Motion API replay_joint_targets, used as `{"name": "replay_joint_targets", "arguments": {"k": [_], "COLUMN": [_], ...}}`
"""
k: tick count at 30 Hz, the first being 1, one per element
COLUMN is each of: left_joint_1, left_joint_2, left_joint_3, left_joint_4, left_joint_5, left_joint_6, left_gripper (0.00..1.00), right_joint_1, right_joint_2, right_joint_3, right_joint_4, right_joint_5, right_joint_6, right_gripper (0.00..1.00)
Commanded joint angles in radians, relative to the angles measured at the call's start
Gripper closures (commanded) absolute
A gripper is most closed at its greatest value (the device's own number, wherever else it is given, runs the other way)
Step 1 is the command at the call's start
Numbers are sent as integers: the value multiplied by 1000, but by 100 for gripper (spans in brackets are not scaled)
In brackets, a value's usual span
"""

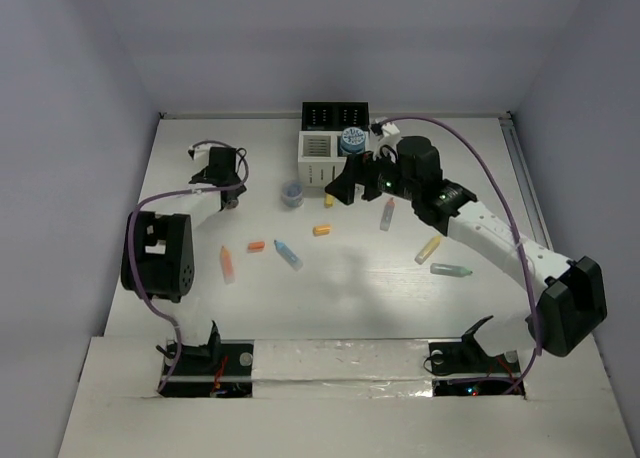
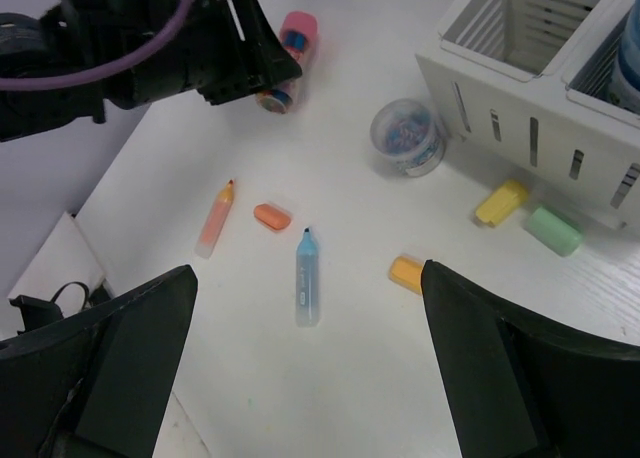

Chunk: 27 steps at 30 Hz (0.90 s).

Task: Sort the stationery into containers
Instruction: Pick up the stationery from the center of the board, then place the stationery in the storage box.

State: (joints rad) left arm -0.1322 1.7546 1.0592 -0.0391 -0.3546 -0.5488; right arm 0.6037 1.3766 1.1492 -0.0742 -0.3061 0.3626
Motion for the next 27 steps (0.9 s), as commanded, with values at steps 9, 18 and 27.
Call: {"name": "replay_joint_targets", "arguments": {"k": [9, 18, 27], "left_joint_1": [-90, -185, -227], "left_joint_2": [-580, -882, -1008], "left_joint_3": [-210, -399, -429], "left_joint_4": [102, 257, 300], "left_joint_5": [261, 615, 733], "left_joint_6": [73, 87, 113], "left_gripper": [100, 100, 100], "right_joint_1": [7, 7, 7], "right_joint_2": [171, 260, 325], "right_joint_3": [236, 369, 388], "right_joint_4": [25, 142, 158], "right_joint_5": [-88, -217, -281], "right_joint_6": [44, 124, 199], "right_gripper": [0, 0, 0]}}
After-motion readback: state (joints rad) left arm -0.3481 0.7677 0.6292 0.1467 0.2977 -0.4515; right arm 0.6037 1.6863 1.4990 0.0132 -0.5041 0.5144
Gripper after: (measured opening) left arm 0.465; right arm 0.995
